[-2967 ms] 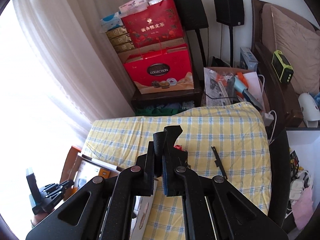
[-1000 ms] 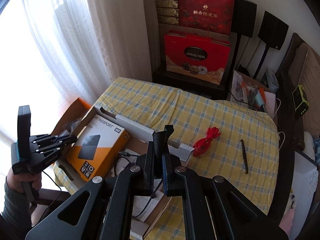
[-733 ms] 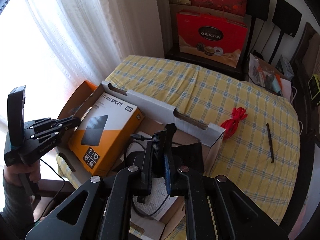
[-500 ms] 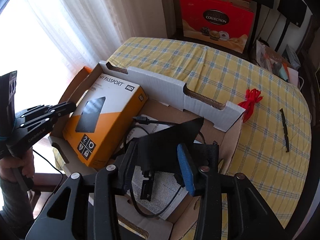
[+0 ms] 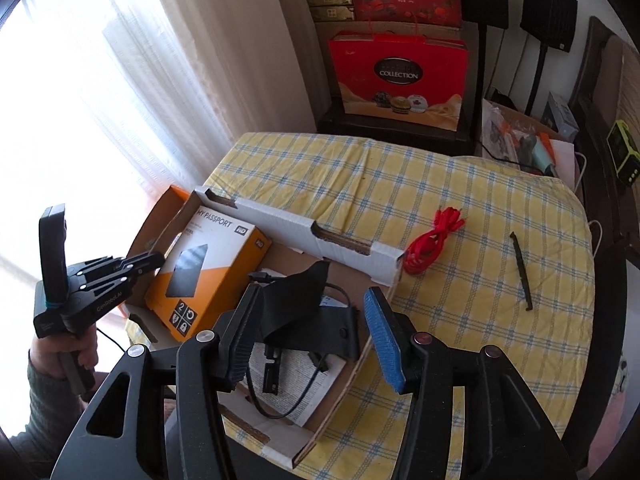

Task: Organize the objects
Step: 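Move the right gripper toward the black bar on the tablecloth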

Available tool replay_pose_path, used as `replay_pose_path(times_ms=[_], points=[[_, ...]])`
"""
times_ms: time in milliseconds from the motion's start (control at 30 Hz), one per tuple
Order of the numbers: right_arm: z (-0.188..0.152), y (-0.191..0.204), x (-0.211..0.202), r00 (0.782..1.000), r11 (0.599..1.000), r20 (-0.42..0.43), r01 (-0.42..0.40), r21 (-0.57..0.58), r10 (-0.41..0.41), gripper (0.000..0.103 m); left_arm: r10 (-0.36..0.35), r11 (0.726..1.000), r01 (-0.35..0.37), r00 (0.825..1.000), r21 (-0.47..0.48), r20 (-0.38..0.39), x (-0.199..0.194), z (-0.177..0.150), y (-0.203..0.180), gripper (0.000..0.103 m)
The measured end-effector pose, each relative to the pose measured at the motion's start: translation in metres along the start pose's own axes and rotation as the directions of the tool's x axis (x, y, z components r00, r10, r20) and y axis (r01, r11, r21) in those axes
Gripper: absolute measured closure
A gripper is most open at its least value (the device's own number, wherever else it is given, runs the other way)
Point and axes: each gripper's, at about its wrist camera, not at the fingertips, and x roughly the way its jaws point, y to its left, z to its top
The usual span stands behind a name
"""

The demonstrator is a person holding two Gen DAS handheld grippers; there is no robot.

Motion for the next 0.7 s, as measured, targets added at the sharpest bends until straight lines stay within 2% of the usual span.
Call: replay_pose_path(times_ms=[200,500,700], points=[[0.004,-0.052,-0.010,0.994,0.991,0.010,0.111,0.077,-0.112,0.049,0.003,1.000,-0.003,1.000,0.001,0.000,0.000,0.000,0.000,0.100],[0.002,-0.116,-0.009,0.984,0.968,-0.012,0.177,0.177,-0.178,0.049,0.006,1.000,-0.006,1.000,-0.001,0.001,0.000,0.000,0.000,0.100],[0.001,-0.151,0.010,0.967,0.943,-0.051,0.253,0.217,-0.248,0.049,0.013,1.000,-0.013,1.000,-0.001,0.004,-0.001,0.000,-0.001,0.100]])
